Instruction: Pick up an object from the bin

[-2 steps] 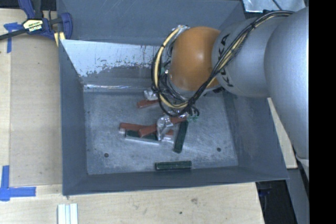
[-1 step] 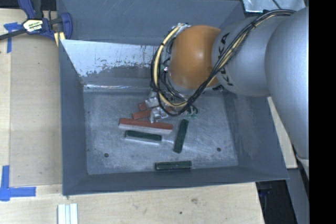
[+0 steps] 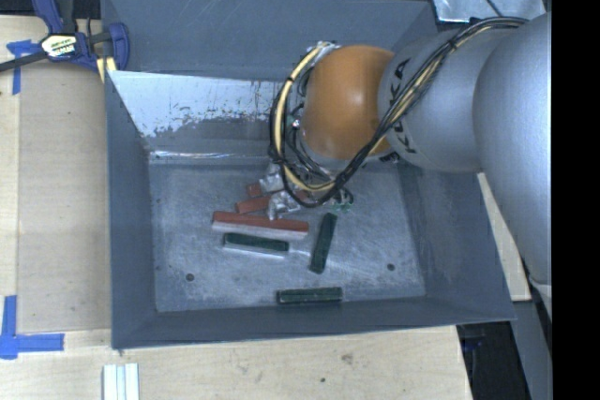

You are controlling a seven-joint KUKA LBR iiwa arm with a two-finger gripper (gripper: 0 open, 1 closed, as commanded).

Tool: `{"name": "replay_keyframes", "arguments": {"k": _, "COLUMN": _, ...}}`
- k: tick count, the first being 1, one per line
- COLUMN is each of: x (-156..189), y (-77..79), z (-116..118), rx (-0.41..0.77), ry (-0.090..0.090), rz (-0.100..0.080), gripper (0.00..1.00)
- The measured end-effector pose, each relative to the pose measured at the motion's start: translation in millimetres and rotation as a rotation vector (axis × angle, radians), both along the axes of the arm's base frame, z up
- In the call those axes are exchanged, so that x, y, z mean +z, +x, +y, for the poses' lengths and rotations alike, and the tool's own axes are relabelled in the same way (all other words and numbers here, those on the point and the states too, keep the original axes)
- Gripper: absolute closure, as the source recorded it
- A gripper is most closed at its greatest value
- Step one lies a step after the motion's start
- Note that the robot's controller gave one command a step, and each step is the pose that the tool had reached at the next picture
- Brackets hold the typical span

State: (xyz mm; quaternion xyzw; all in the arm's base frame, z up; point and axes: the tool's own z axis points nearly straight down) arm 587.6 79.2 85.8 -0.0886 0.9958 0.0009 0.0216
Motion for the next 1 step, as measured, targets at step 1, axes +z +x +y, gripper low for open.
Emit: {"name": "replay_keyframes", "arguments": {"k": 1, "x": 3.1, "y": -1.4, "z": -0.2, "rx": 0.001, "ry": -0.002, "rz": 0.013, "gripper": 1.00}}
